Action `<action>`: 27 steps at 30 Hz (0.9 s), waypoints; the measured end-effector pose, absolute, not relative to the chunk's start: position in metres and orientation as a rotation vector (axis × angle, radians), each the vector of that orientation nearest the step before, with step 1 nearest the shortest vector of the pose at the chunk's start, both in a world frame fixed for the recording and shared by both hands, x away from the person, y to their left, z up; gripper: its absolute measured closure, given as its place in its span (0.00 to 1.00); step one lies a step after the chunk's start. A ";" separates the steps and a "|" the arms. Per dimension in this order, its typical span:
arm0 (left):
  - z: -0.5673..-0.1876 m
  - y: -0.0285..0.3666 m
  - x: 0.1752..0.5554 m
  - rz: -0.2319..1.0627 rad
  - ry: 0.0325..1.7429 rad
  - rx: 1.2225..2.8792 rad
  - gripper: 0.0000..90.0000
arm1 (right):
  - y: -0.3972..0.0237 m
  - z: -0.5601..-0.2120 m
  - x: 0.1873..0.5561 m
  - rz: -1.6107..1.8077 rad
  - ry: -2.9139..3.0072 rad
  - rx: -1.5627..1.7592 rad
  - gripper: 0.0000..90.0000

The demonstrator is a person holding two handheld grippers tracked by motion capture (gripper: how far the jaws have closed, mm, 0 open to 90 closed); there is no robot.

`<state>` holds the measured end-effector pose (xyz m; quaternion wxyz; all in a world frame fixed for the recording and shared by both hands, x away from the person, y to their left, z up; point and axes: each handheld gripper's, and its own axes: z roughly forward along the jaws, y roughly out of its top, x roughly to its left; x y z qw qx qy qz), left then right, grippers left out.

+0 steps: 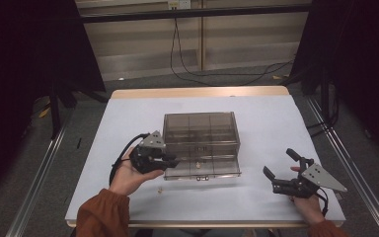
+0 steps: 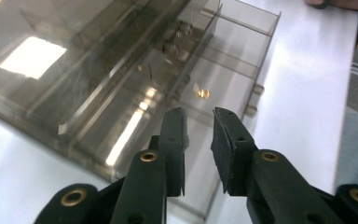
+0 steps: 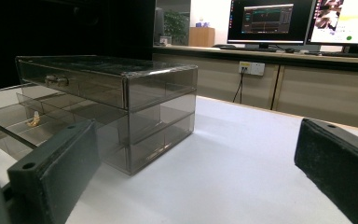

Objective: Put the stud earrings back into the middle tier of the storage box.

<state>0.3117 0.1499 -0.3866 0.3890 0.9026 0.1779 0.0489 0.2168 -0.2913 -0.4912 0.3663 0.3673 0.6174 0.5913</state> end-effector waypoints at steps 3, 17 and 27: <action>-0.389 0.163 0.307 0.121 0.490 2.282 0.83 | -0.291 -0.491 0.217 1.520 1.587 0.943 0.00; -0.413 0.186 0.294 0.125 0.494 2.462 0.83 | -0.291 -0.491 0.217 1.521 1.587 0.944 0.00; -0.432 0.174 0.291 0.081 0.390 2.684 0.84 | -0.291 -0.491 0.217 1.519 1.588 0.945 0.00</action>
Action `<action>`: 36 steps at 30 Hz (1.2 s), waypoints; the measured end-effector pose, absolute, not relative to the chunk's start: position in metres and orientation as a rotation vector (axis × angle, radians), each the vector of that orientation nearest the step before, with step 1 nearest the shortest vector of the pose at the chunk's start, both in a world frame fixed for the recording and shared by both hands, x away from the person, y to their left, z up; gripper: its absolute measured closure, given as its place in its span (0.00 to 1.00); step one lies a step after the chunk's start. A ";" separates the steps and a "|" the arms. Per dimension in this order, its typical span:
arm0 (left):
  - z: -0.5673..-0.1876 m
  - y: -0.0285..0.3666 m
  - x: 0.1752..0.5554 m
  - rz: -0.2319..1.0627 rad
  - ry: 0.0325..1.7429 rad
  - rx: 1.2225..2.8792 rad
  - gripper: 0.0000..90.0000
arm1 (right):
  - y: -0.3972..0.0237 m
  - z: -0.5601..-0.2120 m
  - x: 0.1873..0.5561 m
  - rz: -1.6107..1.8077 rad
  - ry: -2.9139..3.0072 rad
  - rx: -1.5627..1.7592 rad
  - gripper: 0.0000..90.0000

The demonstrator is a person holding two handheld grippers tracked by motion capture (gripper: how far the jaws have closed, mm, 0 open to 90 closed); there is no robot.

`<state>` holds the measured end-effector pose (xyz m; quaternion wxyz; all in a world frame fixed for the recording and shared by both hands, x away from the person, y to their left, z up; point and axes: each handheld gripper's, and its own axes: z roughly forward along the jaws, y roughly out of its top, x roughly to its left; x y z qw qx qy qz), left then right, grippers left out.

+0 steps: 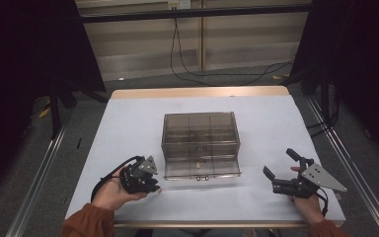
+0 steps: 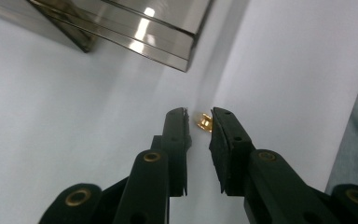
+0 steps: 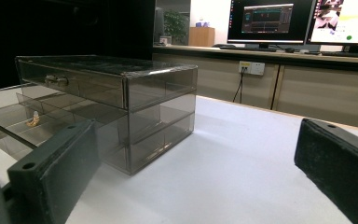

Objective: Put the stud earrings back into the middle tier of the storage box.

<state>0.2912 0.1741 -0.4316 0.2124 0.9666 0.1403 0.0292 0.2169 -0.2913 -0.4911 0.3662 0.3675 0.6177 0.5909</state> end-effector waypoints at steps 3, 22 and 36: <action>-0.432 0.169 0.295 0.057 0.367 2.720 0.85 | -0.291 -0.491 0.217 1.521 1.588 0.946 0.00; -0.445 0.160 0.303 -0.012 0.353 2.786 0.82 | -0.291 -0.491 0.217 1.520 1.588 0.945 0.00; -0.448 0.164 0.303 -0.055 0.377 2.761 0.95 | -0.291 -0.491 0.217 1.522 1.589 0.947 0.00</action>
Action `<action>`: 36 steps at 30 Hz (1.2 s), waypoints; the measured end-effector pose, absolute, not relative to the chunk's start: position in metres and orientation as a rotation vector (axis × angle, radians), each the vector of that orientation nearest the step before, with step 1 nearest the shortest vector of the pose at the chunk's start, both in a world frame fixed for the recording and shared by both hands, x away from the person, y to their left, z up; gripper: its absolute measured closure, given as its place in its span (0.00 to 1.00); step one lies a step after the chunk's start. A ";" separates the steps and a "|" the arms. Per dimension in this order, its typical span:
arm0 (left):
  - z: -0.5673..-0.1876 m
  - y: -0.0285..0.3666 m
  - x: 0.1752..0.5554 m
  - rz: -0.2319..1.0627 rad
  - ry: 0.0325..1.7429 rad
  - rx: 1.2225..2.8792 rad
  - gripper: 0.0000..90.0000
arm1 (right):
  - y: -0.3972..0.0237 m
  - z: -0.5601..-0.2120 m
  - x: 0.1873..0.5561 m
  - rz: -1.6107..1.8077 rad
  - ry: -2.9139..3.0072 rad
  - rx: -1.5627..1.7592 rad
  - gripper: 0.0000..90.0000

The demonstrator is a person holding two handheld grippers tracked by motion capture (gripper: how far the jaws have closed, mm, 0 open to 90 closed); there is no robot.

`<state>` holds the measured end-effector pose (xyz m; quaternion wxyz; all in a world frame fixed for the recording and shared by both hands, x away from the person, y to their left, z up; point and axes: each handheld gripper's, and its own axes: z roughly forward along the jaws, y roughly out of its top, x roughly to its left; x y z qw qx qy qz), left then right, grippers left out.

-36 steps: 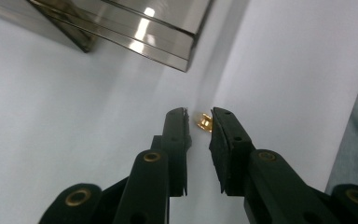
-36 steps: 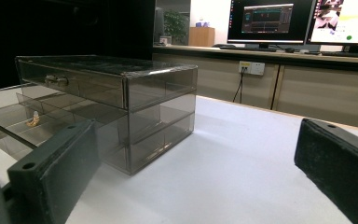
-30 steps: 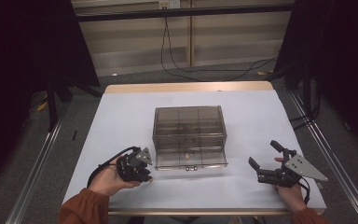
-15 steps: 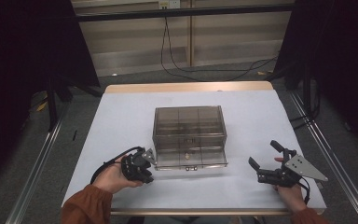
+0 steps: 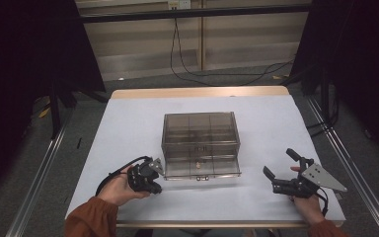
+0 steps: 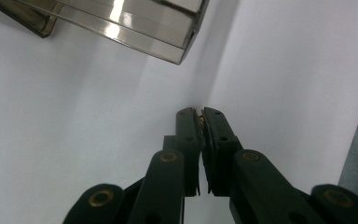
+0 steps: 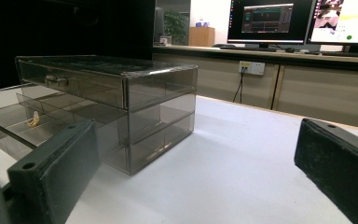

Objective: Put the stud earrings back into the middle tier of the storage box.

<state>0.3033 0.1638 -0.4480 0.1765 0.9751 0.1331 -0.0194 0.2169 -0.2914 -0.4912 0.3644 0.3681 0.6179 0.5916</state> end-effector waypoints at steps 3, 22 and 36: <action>-0.449 0.170 0.304 -0.050 0.401 2.718 0.95 | -0.291 -0.491 0.217 1.523 1.589 0.947 0.00; -0.429 0.223 0.309 0.081 0.680 2.221 0.95 | -0.291 -0.491 0.217 1.520 1.587 0.945 0.00; -0.407 0.212 0.300 0.104 0.588 2.113 0.95 | -0.291 -0.491 0.217 1.521 1.588 0.945 0.00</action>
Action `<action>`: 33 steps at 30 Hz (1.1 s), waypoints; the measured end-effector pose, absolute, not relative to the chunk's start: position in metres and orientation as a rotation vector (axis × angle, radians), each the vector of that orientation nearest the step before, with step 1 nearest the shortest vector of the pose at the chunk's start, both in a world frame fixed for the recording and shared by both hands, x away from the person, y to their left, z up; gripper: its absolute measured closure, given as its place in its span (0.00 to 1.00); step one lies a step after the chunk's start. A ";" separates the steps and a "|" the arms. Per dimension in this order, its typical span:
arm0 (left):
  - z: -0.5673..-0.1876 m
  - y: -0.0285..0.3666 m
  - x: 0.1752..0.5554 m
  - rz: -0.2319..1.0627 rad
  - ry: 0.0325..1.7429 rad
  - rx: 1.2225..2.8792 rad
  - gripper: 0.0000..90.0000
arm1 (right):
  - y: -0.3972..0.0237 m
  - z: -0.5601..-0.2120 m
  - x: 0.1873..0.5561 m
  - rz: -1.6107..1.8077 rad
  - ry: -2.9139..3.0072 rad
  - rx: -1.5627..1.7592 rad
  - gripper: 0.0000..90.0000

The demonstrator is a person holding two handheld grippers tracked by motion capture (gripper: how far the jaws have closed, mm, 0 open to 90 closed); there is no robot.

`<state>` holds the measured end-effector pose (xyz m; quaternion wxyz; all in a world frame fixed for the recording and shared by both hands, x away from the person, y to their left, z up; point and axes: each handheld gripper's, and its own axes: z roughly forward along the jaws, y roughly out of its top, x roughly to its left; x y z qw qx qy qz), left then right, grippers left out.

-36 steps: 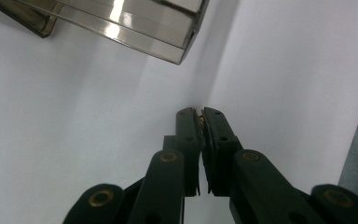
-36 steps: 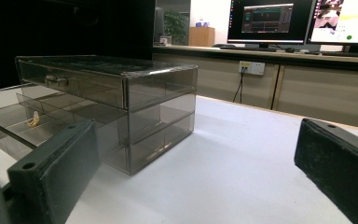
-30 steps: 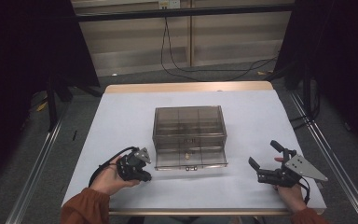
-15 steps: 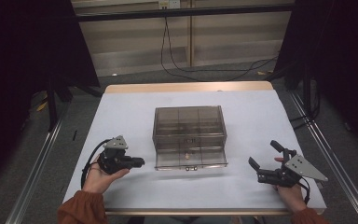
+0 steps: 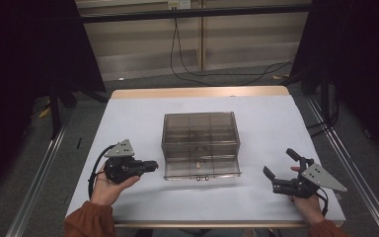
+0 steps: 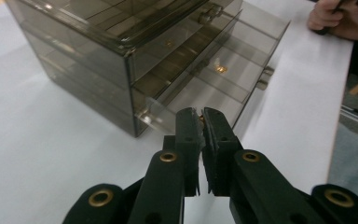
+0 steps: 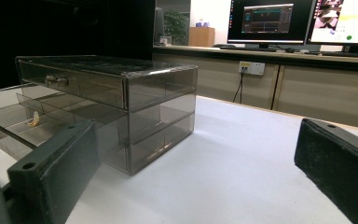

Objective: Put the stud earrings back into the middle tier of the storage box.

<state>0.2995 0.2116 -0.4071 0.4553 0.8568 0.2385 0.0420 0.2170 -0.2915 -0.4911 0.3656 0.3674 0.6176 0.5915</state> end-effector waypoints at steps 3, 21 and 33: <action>-0.405 0.207 0.299 0.110 0.583 2.111 0.95 | -0.291 -0.491 0.217 1.520 1.587 0.944 0.00; -0.387 0.165 0.305 0.095 0.492 2.086 0.95 | -0.292 -0.491 0.217 1.522 1.588 0.943 0.00; -0.384 0.140 0.311 0.083 0.451 2.118 0.95 | -0.292 -0.491 0.217 1.523 1.590 0.942 0.00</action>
